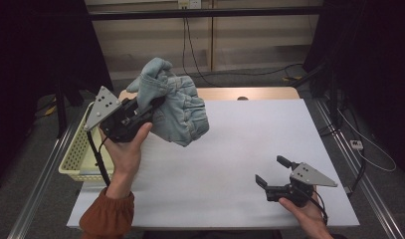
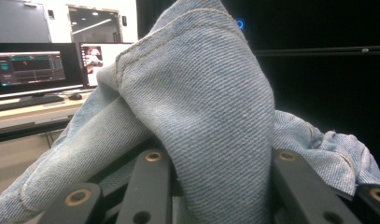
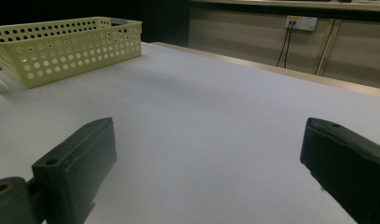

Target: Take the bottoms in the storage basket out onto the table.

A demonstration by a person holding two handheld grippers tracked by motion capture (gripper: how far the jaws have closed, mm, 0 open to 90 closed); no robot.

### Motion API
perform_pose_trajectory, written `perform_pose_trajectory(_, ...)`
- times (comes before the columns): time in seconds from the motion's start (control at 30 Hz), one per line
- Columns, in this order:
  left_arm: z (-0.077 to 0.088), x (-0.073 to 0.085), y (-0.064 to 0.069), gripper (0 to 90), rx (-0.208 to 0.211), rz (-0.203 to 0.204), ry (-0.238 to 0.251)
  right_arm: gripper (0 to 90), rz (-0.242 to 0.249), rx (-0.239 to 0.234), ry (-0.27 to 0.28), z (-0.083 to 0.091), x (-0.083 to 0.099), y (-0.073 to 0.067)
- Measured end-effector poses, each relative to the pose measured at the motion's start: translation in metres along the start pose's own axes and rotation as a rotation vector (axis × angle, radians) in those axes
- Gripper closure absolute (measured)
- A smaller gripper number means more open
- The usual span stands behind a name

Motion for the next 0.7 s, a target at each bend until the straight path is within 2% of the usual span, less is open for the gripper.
perform_pose_trajectory(0.7,-0.021,-0.003,0.022,70.7,0.054,0.01,-0.014,2.7,0.0,-0.001,-0.005,0.001,0.0,0.0)
Point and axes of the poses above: each handheld gripper's, and its own axes: z roughly backward along the jaws, x roughly out of its underside, y roughly to its right, the point moved 1 cm from there along -z, roughly forward along the jaws, and after that the axes turned 12 degrees about -x, right-handed, at the moved point
